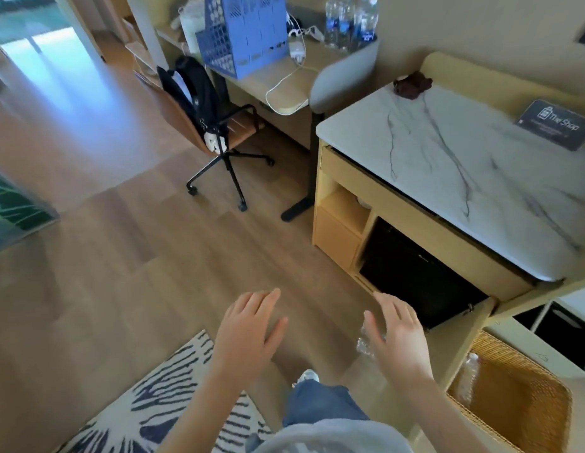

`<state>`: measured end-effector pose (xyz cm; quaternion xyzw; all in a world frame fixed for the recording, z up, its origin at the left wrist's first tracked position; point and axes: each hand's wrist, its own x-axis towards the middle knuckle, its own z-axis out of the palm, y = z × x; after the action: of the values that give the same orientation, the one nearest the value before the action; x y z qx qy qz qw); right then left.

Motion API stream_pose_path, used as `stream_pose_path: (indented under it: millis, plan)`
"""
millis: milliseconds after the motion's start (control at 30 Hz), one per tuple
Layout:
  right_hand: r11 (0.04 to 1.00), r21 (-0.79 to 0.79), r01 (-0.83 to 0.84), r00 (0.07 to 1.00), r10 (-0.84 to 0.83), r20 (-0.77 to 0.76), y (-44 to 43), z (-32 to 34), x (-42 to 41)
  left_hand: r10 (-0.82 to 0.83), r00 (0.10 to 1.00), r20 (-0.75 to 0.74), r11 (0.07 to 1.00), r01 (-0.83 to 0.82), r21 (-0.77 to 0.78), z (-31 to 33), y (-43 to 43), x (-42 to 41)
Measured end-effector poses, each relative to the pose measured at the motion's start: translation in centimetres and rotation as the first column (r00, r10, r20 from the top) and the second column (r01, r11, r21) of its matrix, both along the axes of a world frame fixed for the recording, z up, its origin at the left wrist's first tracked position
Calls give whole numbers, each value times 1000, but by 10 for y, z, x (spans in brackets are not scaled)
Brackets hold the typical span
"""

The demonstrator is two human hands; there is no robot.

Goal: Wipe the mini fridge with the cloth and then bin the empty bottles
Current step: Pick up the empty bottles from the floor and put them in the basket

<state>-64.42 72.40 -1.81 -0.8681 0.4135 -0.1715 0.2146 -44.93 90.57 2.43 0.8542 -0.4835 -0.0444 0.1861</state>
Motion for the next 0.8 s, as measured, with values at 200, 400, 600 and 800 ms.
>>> stream_pose_path:
  millis: [200, 400, 600, 800]
  plan:
    - [992, -67, 110, 993, -107, 49, -56, 29, 63, -131, 990, 52, 990, 133, -43, 18, -83, 82]
    - [939, -76, 336, 942, -334, 44, -82, 25, 81, -328, 945, 9, 944, 328, -34, 4, -151, 126]
    - [754, -57, 654, 756, -655, 7, -82, 19, 109, -616, 788, -11, 788, 616, -8, -4, -231, 176]
    - [478, -10, 878, 478, -878, -23, -55, 36, 152, -831, 557, 7, 557, 831, -1, 3, -308, 225]
